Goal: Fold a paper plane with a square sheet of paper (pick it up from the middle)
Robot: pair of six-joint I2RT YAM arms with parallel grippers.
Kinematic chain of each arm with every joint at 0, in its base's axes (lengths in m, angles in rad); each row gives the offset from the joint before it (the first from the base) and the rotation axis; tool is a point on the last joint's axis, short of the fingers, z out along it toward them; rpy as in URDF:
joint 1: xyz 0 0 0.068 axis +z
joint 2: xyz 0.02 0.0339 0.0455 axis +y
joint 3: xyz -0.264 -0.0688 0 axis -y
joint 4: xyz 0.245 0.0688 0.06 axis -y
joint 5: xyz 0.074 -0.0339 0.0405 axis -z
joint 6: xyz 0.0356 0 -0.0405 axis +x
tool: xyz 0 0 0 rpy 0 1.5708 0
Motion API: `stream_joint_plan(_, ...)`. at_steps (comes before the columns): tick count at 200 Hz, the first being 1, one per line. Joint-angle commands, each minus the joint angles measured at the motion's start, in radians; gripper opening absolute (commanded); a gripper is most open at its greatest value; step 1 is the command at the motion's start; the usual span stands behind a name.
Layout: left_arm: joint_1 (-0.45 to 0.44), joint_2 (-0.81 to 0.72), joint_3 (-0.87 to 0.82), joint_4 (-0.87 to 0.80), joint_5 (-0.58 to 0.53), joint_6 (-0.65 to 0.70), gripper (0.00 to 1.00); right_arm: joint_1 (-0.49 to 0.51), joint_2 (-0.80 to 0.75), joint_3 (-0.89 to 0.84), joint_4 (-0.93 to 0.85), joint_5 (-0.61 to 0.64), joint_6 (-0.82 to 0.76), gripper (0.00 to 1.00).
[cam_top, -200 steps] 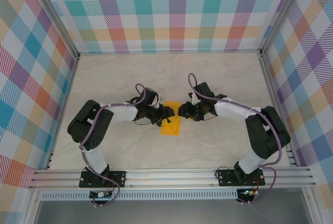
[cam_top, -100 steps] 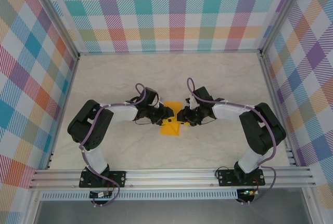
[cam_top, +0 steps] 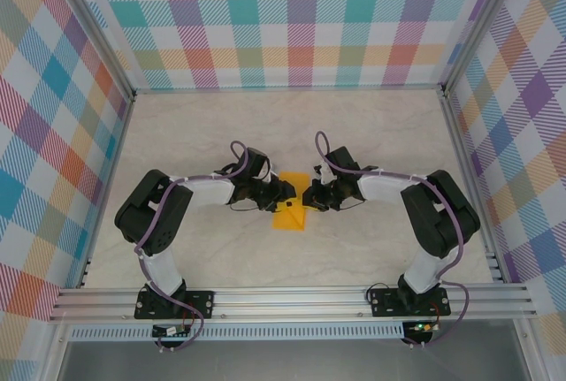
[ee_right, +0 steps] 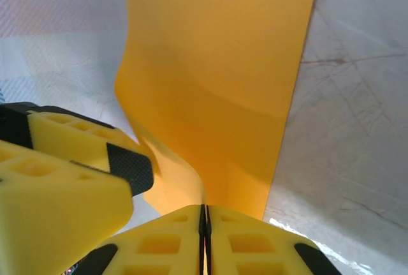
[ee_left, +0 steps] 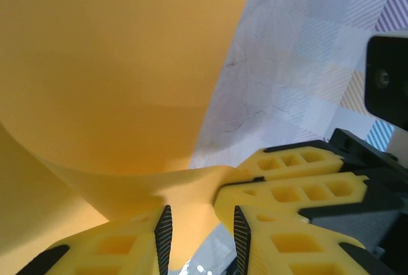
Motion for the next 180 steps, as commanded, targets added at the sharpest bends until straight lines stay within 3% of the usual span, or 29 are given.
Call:
stream_joint_plan(1, -0.015, 0.01, 0.015, 0.076, 0.054, -0.029, 0.34, 0.002, 0.018, 0.036, -0.02, 0.035, -0.029, 0.11)
stream_joint_plan(120, -0.014, 0.046, 0.026, 0.022, 0.039, 0.003, 0.33, 0.0, 0.063, 0.064, -0.048, 0.034, -0.056, 0.12)
stream_joint_plan(180, -0.019, -0.026, 0.007, 0.036, 0.049, 0.0, 0.33, -0.001, 0.062, 0.052, -0.048, 0.004, -0.052, 0.12)
